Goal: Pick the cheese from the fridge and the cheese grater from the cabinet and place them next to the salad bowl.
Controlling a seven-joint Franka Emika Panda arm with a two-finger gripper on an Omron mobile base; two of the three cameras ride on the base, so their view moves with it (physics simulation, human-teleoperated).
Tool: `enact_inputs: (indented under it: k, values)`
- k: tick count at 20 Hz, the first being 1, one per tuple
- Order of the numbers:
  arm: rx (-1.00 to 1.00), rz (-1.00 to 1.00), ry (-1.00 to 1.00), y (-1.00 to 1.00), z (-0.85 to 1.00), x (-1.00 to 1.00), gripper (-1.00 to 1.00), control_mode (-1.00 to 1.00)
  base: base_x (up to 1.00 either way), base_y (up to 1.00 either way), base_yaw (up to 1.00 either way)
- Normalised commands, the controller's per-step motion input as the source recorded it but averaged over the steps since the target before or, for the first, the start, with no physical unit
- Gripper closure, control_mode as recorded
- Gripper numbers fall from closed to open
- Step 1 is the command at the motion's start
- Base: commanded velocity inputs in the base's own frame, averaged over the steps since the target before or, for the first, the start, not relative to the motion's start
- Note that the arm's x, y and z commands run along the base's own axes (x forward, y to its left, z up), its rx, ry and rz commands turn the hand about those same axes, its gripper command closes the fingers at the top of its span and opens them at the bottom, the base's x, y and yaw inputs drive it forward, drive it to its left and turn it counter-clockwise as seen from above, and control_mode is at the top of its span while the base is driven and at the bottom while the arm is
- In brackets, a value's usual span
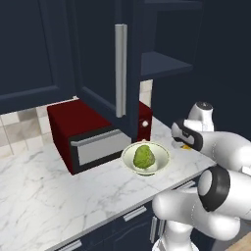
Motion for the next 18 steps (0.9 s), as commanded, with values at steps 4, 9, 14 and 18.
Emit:
enact_inputs:
  k: [4,9,14,18]
  values:
    - [0.0,0.29,0.0,-0.09,-0.03,0.0,1.0,-1.0,0.0,0.0,0.0]
    - [0.0,0.25,-0.02,-0.08,-0.19,0.0,1.0,-1.0,0.0,0.0,0.0]
    - [0.0,0.3,-0.02,0.0,-0.09,0.0,1.0,-1.0,0.0,0.0,0.0]
    - [0.0,0.29,-0.01,0.0,-0.03,0.0,1.0,-1.0,0.0,0.0,0.0]
